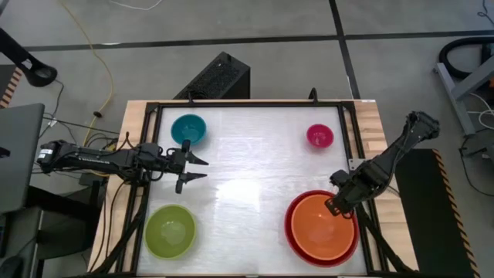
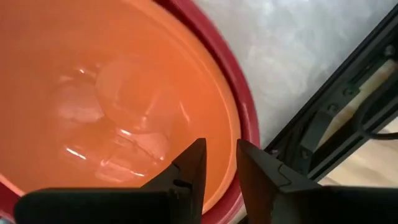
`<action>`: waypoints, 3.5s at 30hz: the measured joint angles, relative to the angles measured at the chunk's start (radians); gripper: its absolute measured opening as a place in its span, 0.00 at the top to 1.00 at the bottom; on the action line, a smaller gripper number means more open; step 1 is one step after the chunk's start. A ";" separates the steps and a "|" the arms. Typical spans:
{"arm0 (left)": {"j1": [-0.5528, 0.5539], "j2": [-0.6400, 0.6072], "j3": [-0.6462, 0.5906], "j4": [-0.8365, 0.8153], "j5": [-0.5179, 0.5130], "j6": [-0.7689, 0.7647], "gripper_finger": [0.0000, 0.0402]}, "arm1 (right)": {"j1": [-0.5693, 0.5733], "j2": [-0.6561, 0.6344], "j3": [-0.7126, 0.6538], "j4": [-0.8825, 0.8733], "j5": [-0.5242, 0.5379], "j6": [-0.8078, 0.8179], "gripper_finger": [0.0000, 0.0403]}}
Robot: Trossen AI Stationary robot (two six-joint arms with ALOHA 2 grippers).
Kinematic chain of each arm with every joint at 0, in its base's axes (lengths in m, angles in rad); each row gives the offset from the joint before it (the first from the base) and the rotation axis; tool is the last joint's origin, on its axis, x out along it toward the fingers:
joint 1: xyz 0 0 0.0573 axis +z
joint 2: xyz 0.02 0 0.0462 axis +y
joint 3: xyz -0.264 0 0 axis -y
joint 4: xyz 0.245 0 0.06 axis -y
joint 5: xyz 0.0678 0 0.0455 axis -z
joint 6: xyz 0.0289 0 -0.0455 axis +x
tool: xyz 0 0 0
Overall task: Nest bowls inside each other
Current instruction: Stack the green bowl on top of the orange bowl
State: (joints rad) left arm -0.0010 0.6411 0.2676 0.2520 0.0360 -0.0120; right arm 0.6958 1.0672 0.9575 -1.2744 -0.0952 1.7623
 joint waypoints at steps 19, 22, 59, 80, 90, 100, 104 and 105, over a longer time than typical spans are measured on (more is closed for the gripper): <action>0.000 0.000 0.000 -0.009 -0.003 0.011 0.54 | -0.249 0.016 0.138 0.120 0.315 -0.505 0.73; 0.000 0.000 0.000 -0.010 -0.003 0.011 0.54 | -0.324 0.056 0.136 0.235 0.329 -0.660 0.73; -0.010 0.000 0.190 -0.528 -0.199 -0.075 0.54 | -0.795 0.706 0.237 1.431 -0.113 -1.500 0.73; -0.439 0.292 0.515 -1.112 0.085 -0.320 0.54 | -0.433 0.673 0.238 1.391 0.124 -1.459 0.73; -0.439 0.480 0.517 -1.108 0.108 -0.263 0.48 | -0.353 0.673 0.238 1.386 0.241 -1.376 0.73; -0.439 0.613 0.514 -1.105 0.163 -0.247 0.42 | -0.301 0.673 0.238 1.383 0.367 -1.306 0.73; -0.439 0.674 0.514 -1.106 0.161 -0.220 0.42 | -0.286 0.673 0.238 1.385 0.393 -1.265 0.73; -0.439 0.689 0.514 -1.106 0.161 -0.216 0.42 | -0.282 0.673 0.238 1.386 0.393 -1.254 0.73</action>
State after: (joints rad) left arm -0.4402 1.3302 0.7815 -0.8536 0.1974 -0.2282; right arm 0.4136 1.7397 1.1957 0.1112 0.2977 0.5084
